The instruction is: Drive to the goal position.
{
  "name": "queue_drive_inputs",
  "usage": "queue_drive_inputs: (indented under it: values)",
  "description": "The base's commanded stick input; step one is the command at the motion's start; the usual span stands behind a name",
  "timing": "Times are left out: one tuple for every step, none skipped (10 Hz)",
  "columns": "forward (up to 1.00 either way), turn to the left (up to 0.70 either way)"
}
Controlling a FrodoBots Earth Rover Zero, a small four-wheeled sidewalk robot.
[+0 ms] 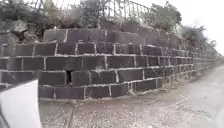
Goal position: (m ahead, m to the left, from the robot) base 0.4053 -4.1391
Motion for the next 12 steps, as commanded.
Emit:
queue_drive_inputs:
  values:
    - [0.0, -0.45]
    - [0.0, -0.45]
    - [0.0, -0.45]
    - [0.0, -0.45]
    - [0.0, -0.45]
    - [0.0, -0.45]
    - [0.0, -0.45]
    - [0.0, -0.45]
    - [0.0, -0.45]
    - [0.0, -0.45]
    - [0.0, -0.14]
    - [0.0, -0.29]
